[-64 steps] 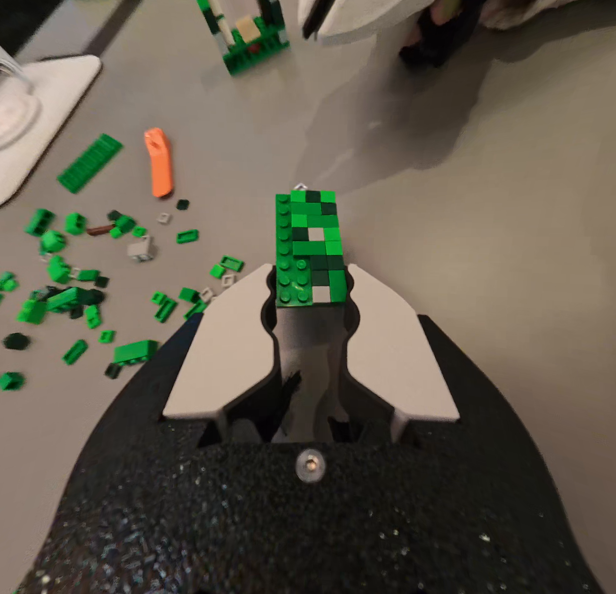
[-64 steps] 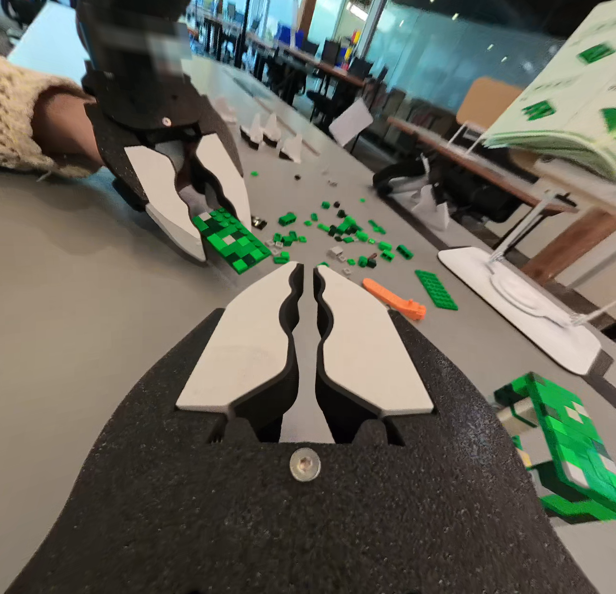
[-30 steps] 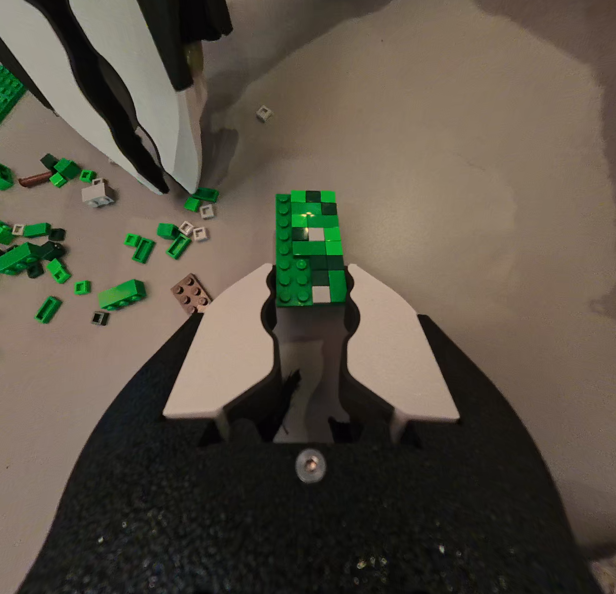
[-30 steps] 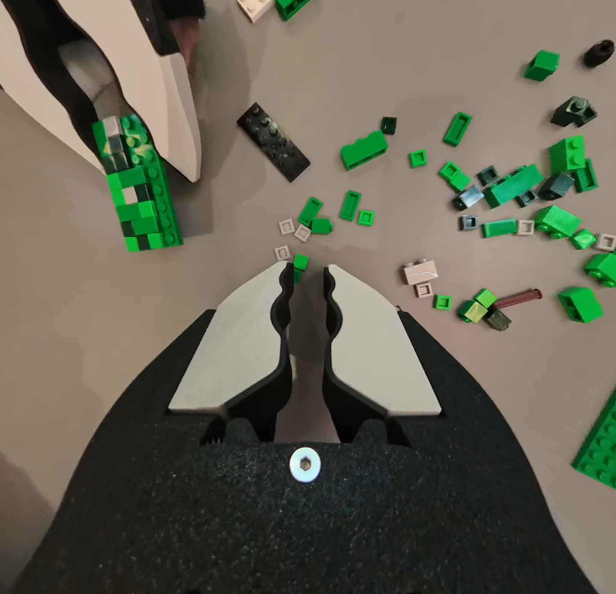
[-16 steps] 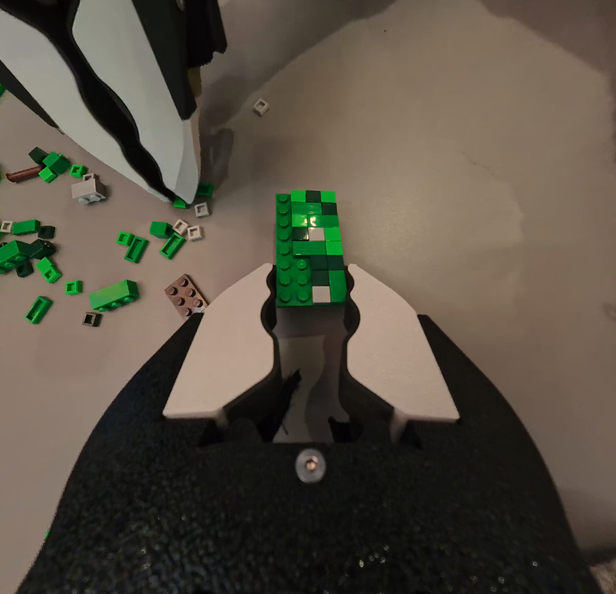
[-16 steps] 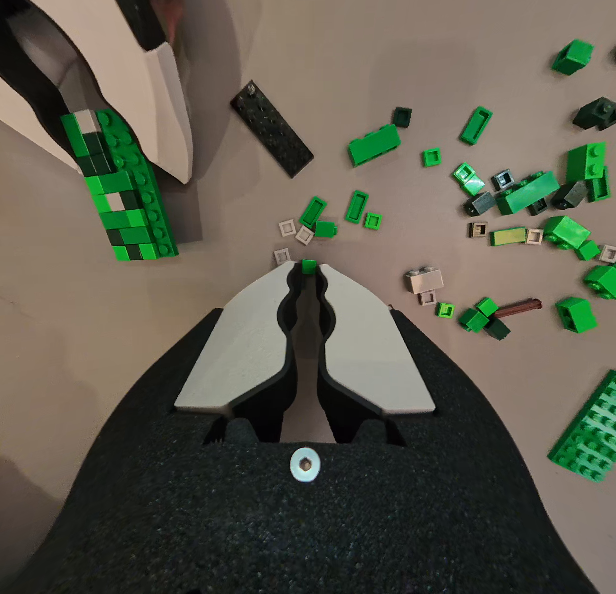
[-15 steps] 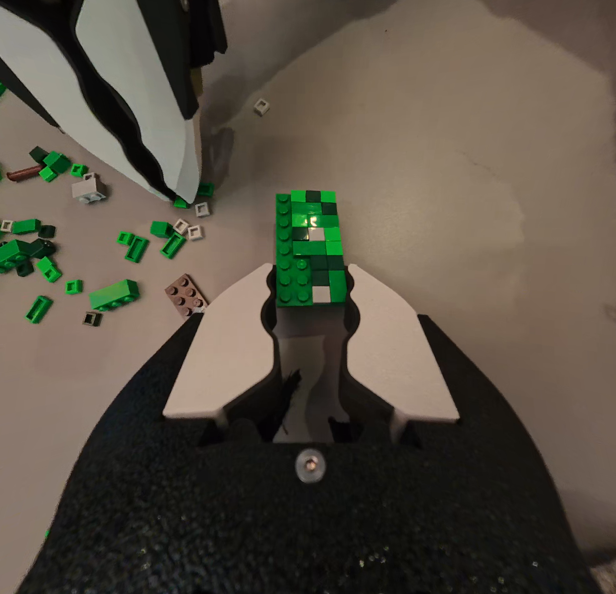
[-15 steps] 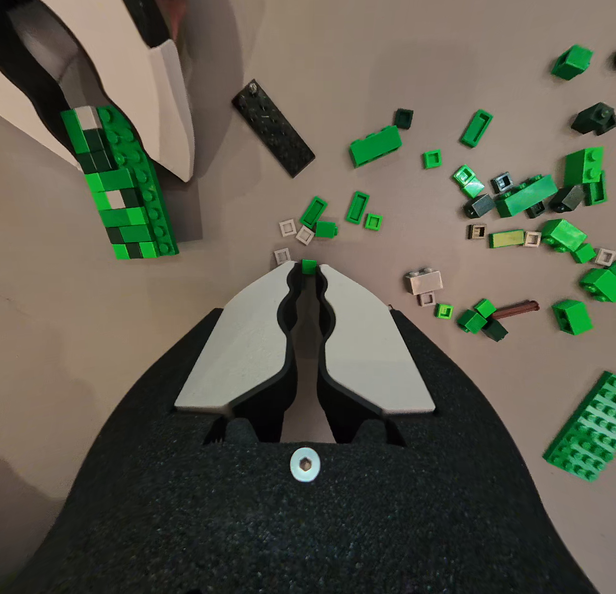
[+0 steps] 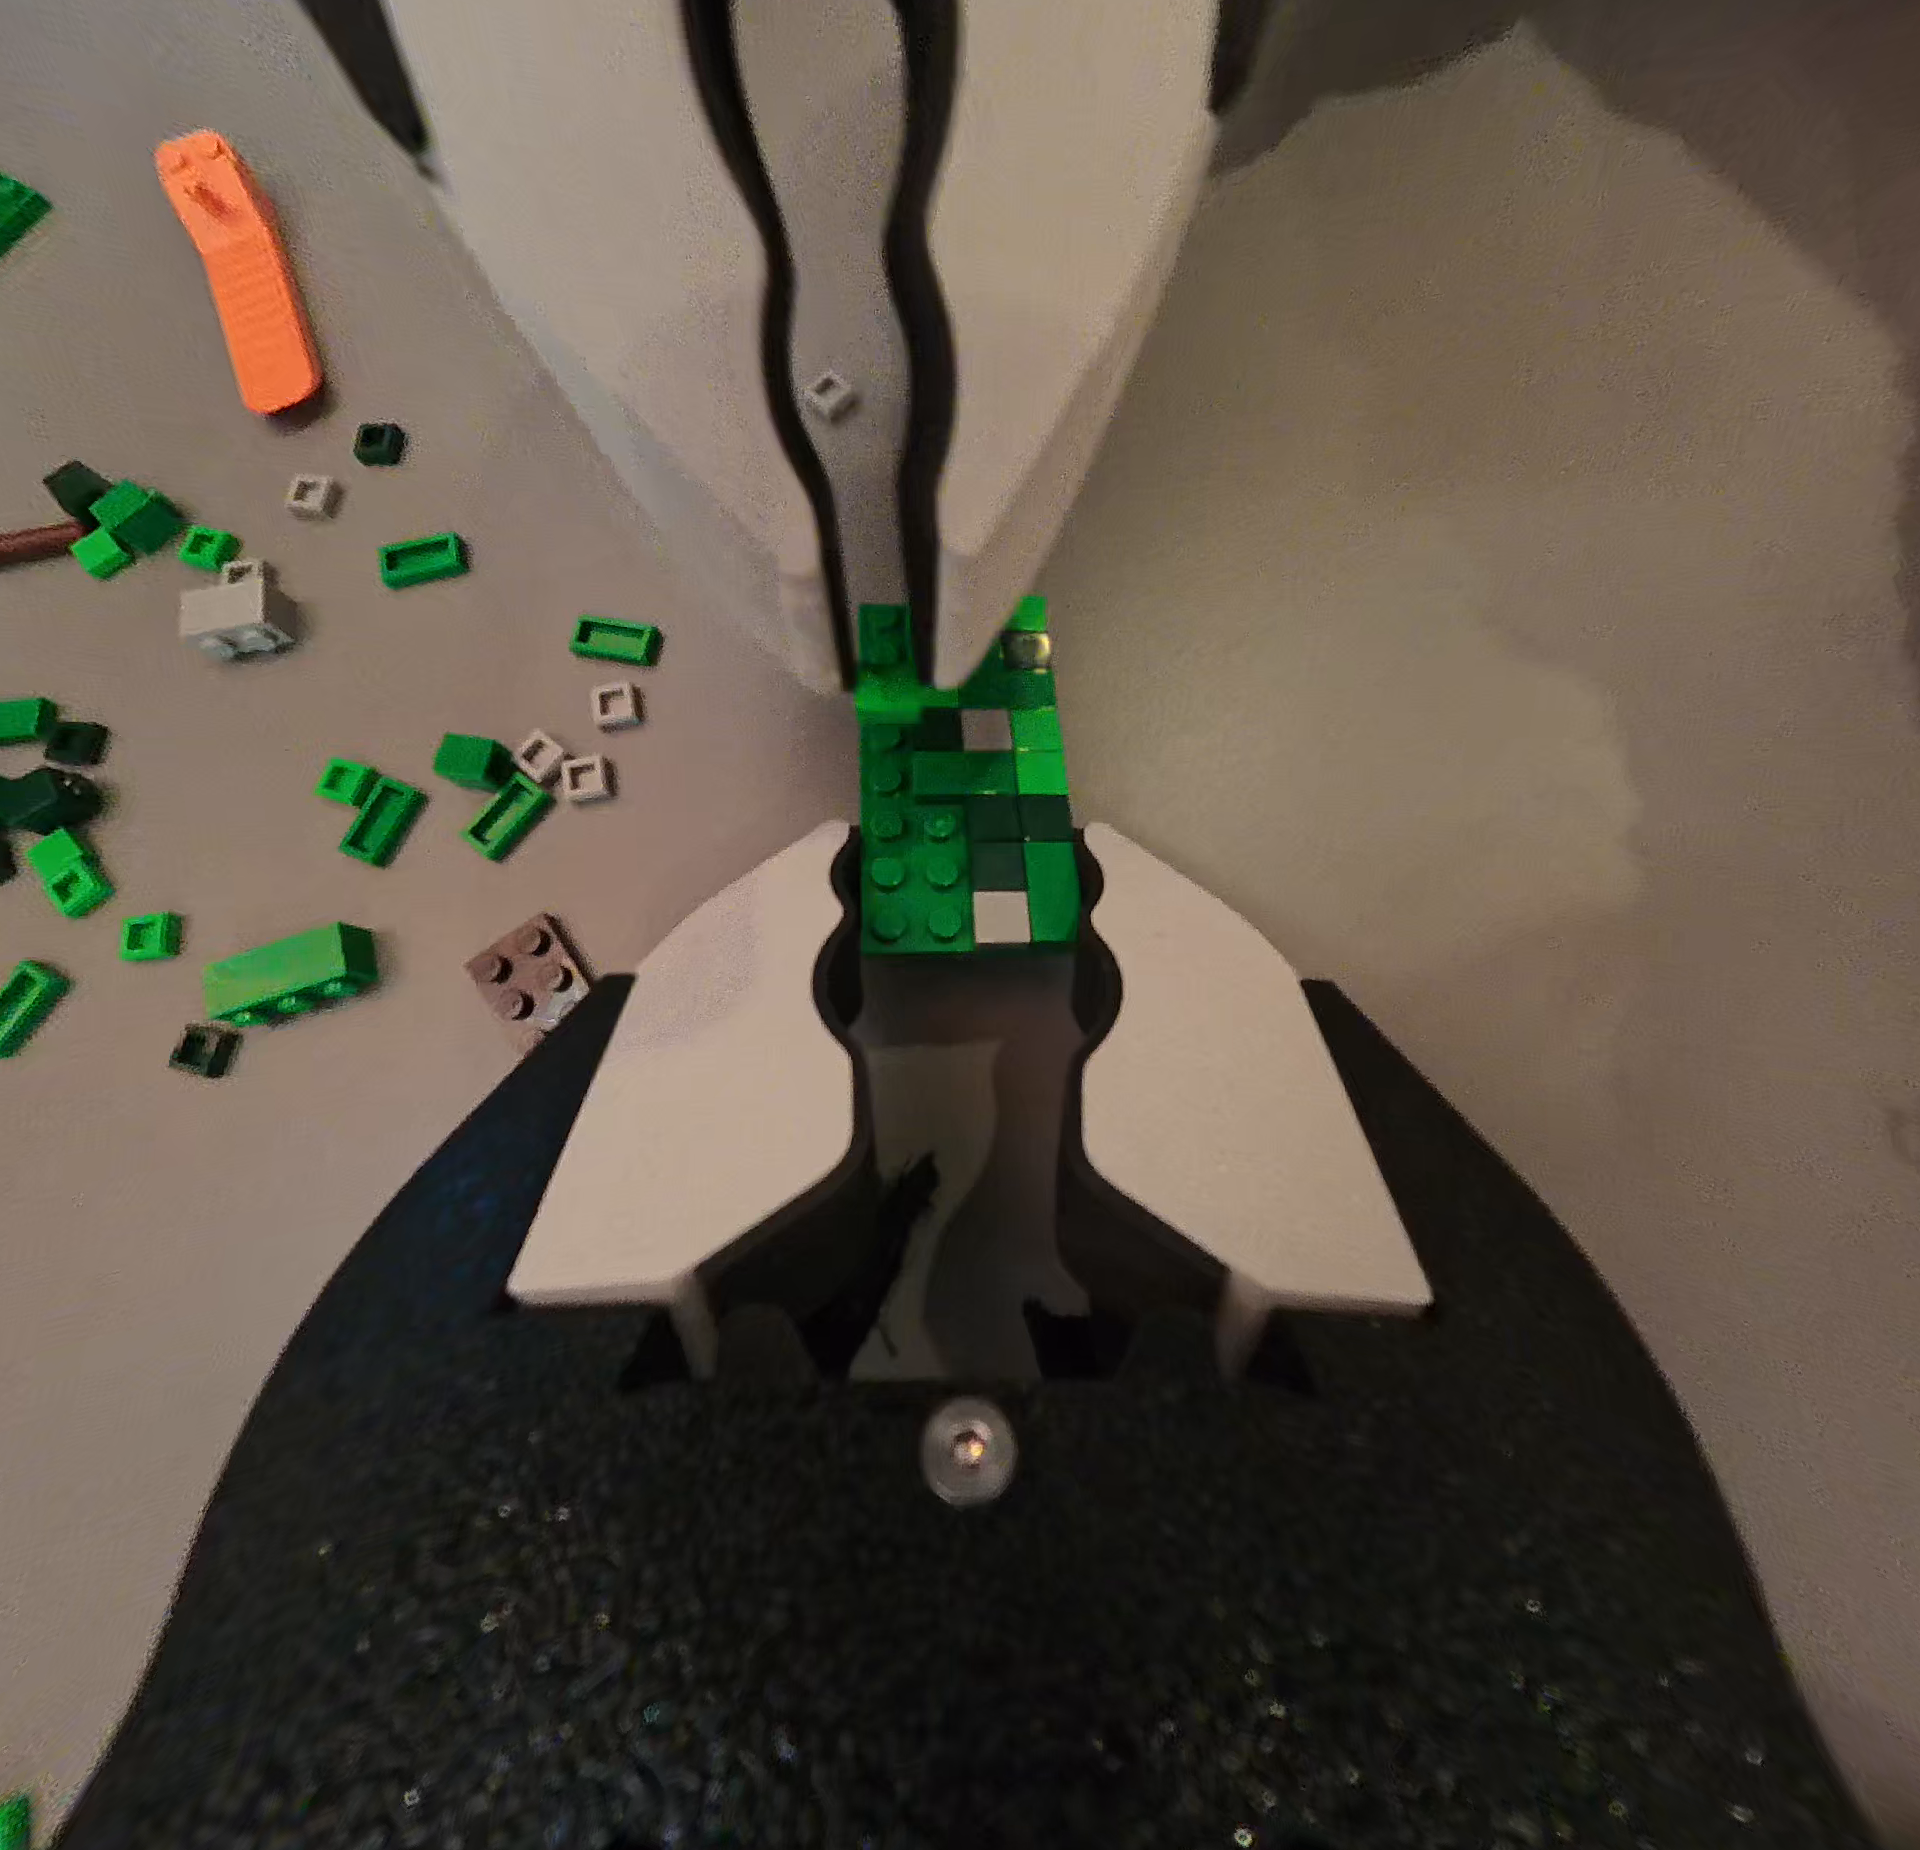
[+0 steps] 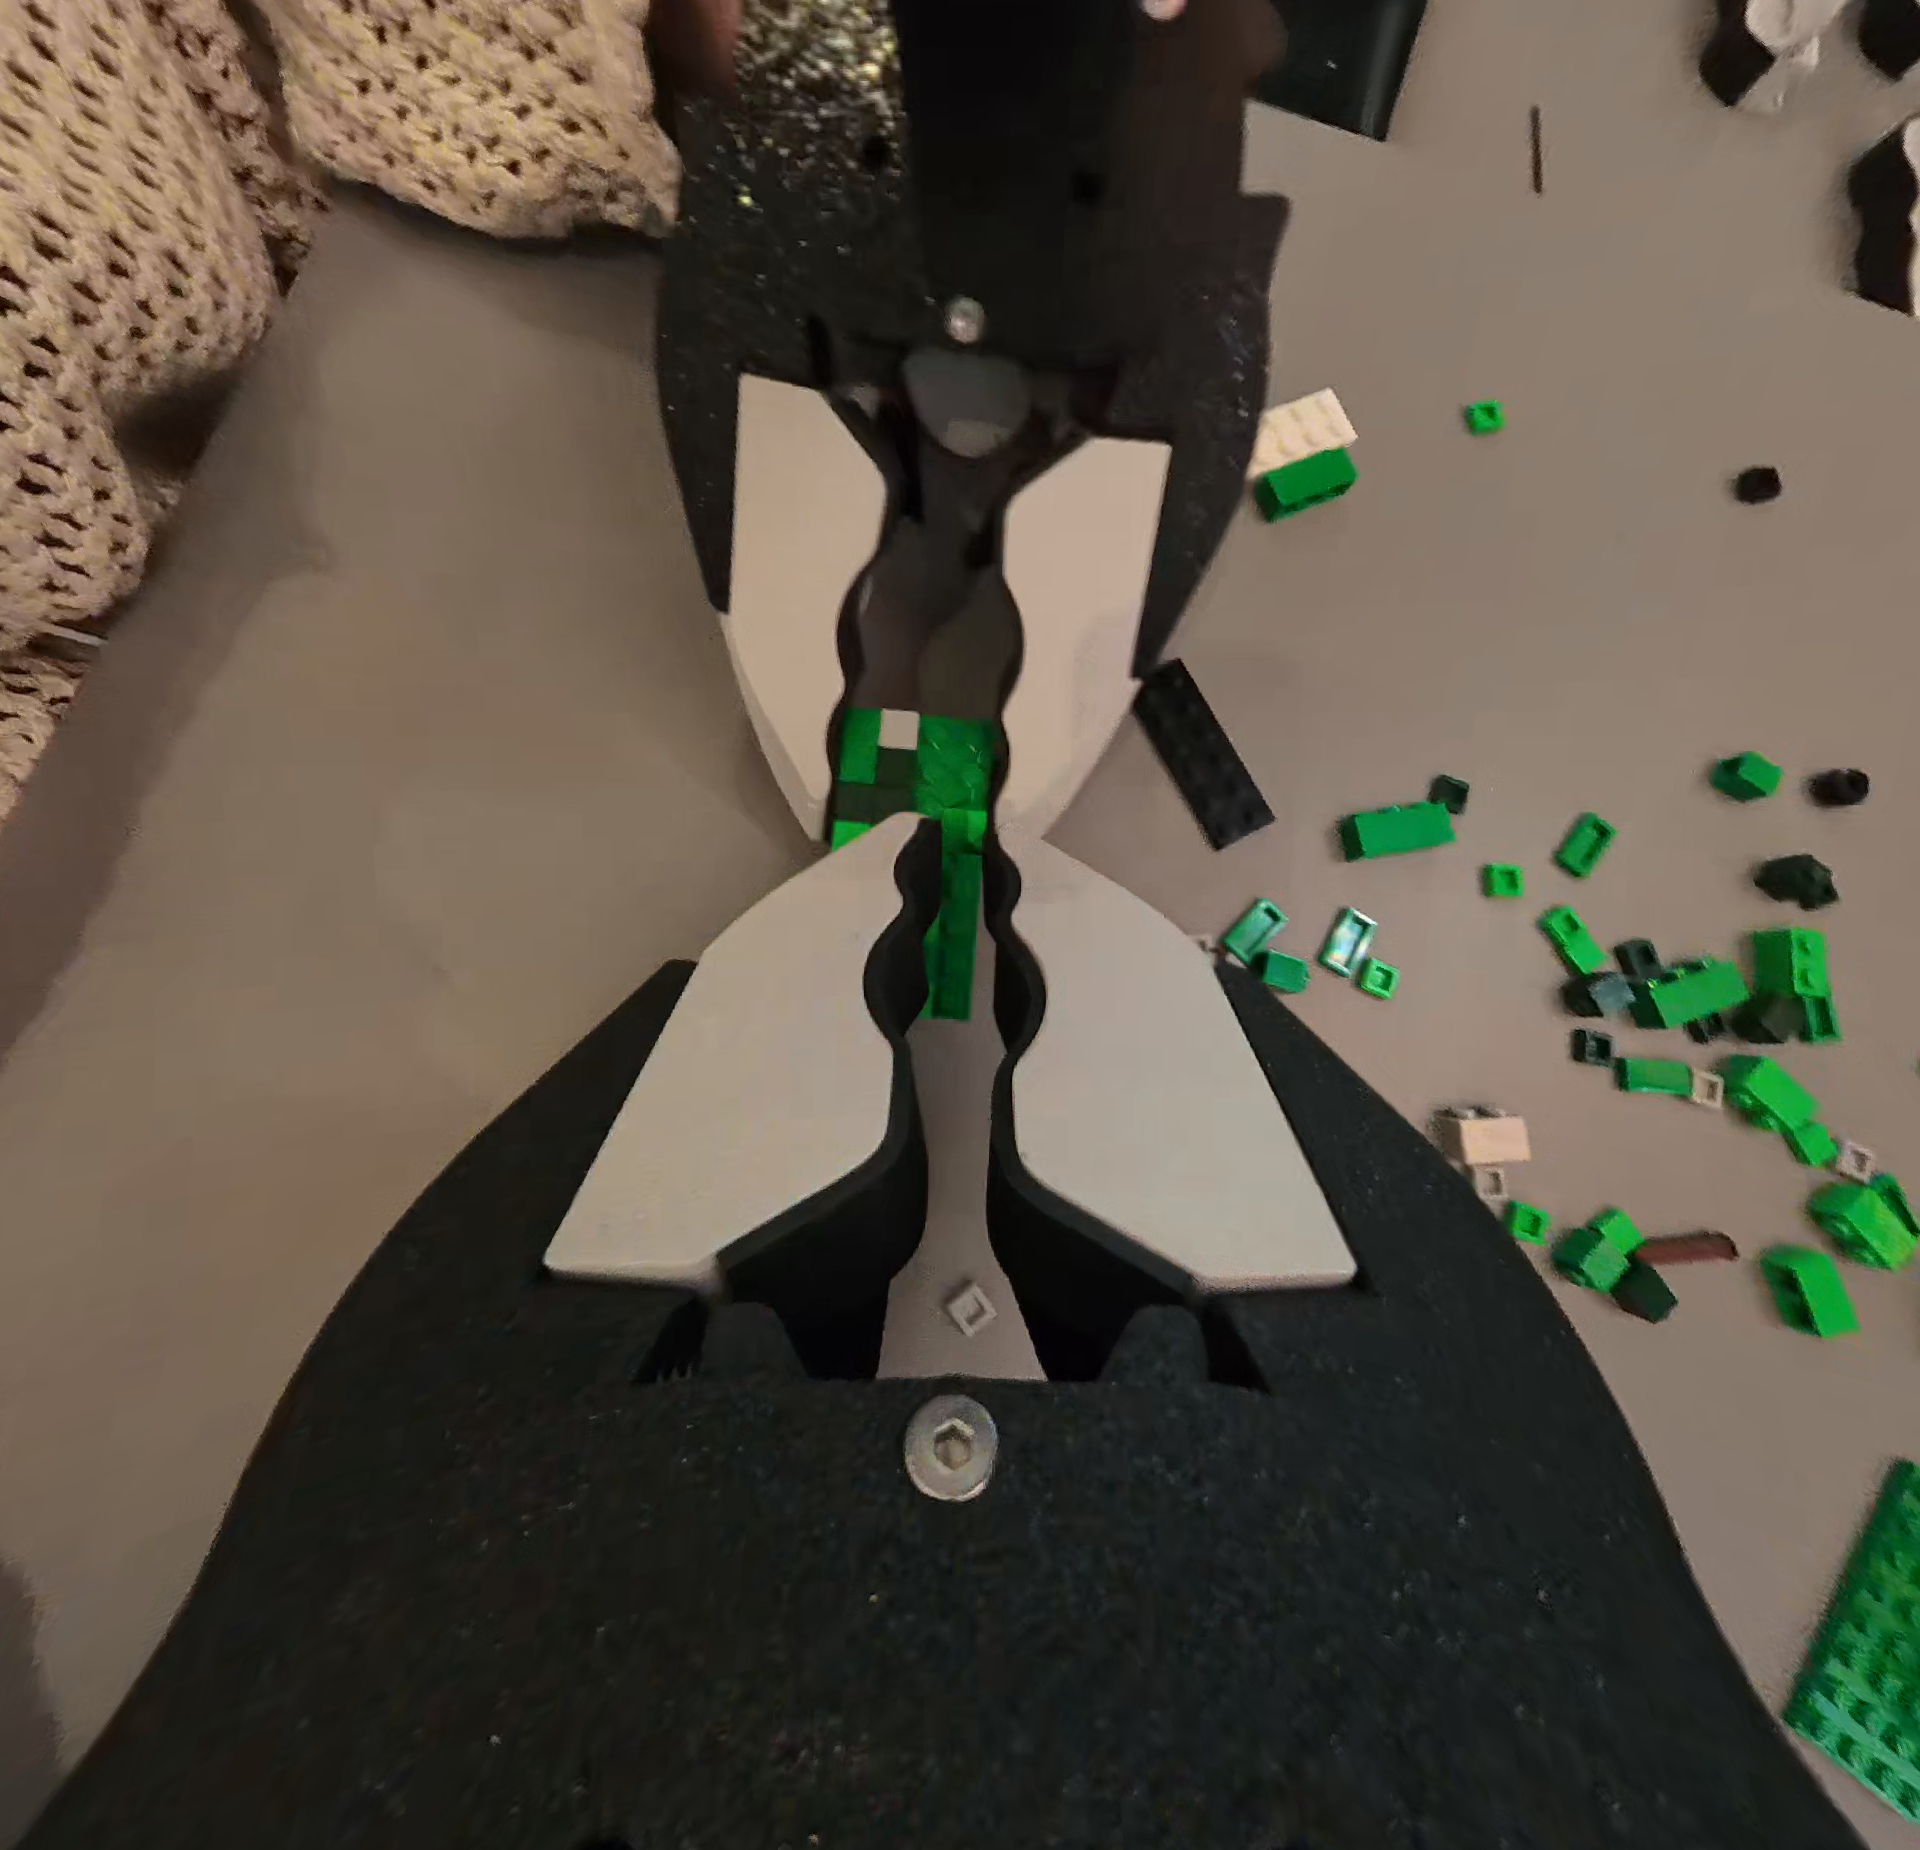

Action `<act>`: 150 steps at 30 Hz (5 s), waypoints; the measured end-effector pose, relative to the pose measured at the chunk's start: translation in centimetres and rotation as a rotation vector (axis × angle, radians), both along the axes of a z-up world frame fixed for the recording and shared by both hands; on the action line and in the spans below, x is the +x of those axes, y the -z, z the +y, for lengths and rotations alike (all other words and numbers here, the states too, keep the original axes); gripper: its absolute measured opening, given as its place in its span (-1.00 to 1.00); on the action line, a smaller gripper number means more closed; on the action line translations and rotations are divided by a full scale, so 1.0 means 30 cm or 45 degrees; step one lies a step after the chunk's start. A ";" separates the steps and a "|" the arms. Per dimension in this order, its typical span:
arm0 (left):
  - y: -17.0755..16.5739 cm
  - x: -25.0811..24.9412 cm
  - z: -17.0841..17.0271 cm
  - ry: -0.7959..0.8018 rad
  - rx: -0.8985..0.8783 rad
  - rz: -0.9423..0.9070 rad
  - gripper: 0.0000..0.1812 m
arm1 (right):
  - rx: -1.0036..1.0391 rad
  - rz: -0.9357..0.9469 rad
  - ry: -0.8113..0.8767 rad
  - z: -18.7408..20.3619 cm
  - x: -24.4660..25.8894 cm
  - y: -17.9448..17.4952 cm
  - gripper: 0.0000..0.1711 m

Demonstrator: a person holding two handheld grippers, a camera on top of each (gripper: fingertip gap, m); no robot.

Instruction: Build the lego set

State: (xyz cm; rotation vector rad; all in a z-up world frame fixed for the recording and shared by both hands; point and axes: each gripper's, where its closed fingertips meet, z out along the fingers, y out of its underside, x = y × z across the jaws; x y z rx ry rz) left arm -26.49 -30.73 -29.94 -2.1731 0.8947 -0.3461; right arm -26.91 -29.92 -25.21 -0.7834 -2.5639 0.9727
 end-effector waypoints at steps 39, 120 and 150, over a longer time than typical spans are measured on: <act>-0.013 0.005 0.024 -0.055 -0.022 -0.125 -0.59 | 0.423 0.541 -0.049 -0.040 0.073 0.043 -0.44; -0.078 0.108 -0.007 0.068 0.002 -0.270 -0.44 | 1.024 1.293 -0.236 -0.052 0.069 0.031 -0.93; -0.085 -0.023 0.082 -0.139 0.288 0.067 -0.59 | 0.617 1.140 0.252 0.113 0.149 0.032 -0.45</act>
